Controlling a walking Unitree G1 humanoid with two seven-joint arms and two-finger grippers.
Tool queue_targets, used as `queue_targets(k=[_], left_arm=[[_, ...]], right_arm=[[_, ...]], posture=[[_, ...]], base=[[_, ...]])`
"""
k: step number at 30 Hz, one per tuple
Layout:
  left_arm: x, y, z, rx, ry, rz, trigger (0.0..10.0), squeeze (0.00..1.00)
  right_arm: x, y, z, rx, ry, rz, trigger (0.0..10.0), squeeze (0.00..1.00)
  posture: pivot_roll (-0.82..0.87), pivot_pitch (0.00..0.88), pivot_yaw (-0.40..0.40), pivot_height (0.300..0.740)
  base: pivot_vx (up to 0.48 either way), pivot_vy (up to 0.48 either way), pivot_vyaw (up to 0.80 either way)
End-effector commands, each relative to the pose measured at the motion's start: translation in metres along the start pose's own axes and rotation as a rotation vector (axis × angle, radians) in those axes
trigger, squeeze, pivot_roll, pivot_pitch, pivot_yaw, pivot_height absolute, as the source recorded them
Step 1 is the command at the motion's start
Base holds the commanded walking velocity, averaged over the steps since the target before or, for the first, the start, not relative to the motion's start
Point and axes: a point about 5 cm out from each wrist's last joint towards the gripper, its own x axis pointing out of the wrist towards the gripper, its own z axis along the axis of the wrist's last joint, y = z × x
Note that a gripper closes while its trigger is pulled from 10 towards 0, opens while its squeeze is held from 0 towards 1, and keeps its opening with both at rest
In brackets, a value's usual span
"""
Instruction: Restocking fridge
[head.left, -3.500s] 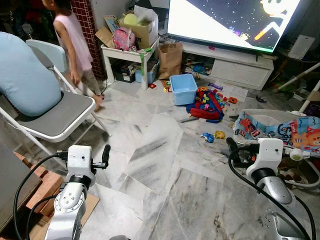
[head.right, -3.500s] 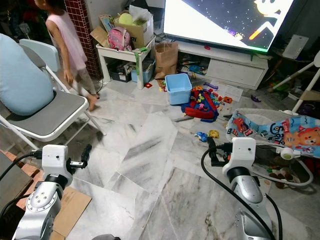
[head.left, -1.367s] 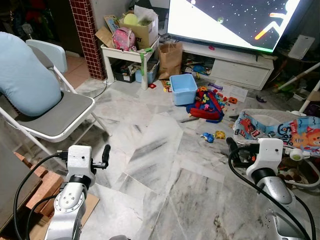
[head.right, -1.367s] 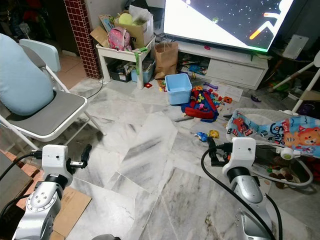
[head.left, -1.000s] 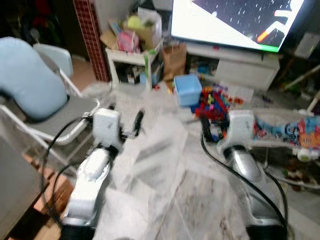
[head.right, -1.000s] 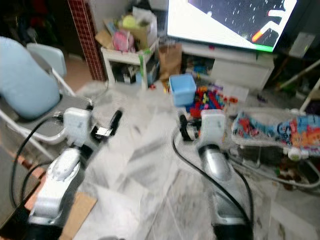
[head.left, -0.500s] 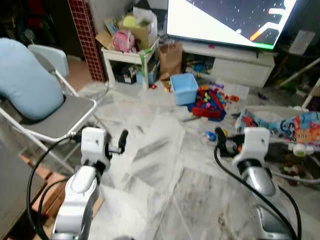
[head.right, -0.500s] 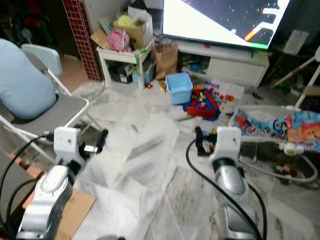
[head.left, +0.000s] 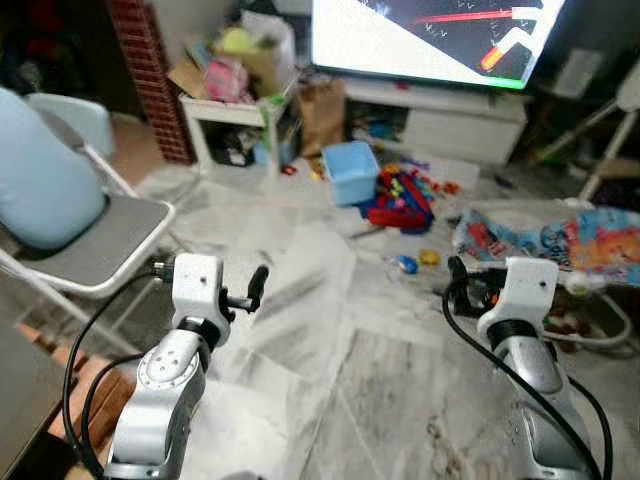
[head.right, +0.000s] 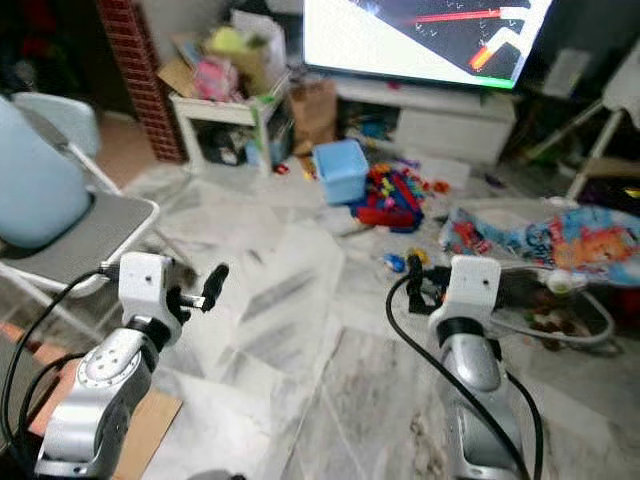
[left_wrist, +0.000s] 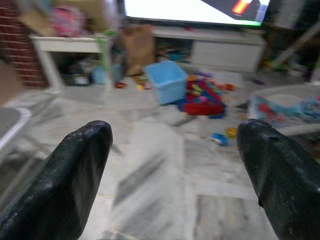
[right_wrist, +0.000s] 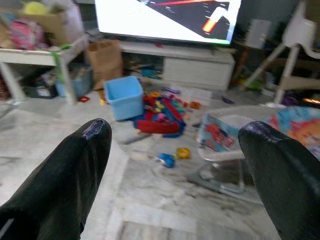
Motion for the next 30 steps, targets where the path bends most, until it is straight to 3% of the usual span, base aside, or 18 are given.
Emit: queue_targets(k=[1,22,30], left_arm=[[0.001,-0.003,0.003,-0.011,0.002,-0.034,10.0,0.0],[0.004,-0.007,0.002,-0.012,0.025,-0.067,10.0,0.0],[0.004,-0.007,-0.007,-0.035,0.054,-0.058,10.0,0.0]], right_arm=[[0.004,0.003,0.005,0.009,-0.01,0.007,10.0,0.0],[0.007,0.001,0.005,0.025,-0.007,-0.013,10.0,0.0],[0.011,0.0,0.004,0.031,-0.006,-0.021,10.0,0.0]], posture=[[-0.08,0.045,0.026,0.74],[-0.08,0.039,0.034,0.74],[-0.09,0.028,0.046,0.74]], base=[[0.0,0.0,-0.77],[-0.034,0.0,-0.77],[0.0,0.0,-0.77]])
